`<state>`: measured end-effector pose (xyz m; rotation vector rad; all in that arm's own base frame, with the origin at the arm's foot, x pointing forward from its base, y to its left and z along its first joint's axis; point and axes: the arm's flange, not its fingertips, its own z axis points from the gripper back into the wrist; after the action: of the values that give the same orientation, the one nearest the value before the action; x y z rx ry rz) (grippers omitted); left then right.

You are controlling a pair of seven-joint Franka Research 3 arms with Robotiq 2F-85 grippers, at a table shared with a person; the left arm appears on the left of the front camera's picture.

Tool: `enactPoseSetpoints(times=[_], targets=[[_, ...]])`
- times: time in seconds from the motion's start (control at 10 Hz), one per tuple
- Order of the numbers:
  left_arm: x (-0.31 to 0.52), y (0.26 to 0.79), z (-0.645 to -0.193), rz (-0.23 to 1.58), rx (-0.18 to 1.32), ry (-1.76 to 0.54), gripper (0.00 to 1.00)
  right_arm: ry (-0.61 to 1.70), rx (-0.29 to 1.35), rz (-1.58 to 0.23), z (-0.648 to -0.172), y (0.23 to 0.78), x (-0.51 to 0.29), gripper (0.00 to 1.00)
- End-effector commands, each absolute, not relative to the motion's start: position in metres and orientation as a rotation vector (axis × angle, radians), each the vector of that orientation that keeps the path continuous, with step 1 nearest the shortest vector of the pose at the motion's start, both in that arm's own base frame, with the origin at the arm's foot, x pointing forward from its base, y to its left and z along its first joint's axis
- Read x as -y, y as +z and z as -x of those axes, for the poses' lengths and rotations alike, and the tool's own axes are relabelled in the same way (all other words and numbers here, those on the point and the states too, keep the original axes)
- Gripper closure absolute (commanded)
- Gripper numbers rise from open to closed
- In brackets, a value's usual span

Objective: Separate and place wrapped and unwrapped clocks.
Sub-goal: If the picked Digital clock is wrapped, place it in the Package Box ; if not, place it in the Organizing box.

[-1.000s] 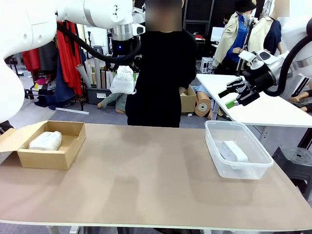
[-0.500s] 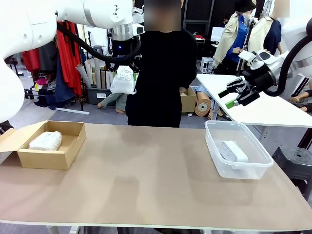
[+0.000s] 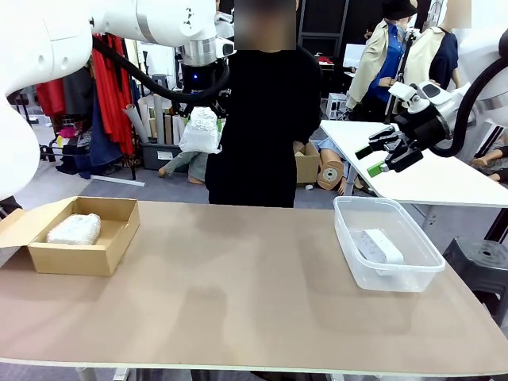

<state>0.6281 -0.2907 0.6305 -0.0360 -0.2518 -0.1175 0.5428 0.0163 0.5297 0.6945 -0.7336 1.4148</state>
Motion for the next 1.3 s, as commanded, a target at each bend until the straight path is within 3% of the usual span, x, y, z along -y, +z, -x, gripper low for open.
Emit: enactPoseSetpoints(times=[0.0,0.4,0.7,1.2], targets=[[0.286,0.637,-0.627,0.039,0.241,-0.195,1.0,1.418,0.737,-0.689,-0.542,0.533,-0.017,0.0],[0.254,0.652,-0.573,0.143,0.177,-0.231,1.0,1.418,0.737,-0.689,-0.542,0.533,-0.017,0.0],[0.225,0.646,-0.529,0.104,0.149,-0.236,1.0,1.418,0.737,-0.689,-0.542,0.533,-0.017,0.0],[0.184,0.605,-0.53,0.013,0.217,-0.301,1.0,1.418,0.737,-0.689,-0.542,0.533,-0.017,0.0]])
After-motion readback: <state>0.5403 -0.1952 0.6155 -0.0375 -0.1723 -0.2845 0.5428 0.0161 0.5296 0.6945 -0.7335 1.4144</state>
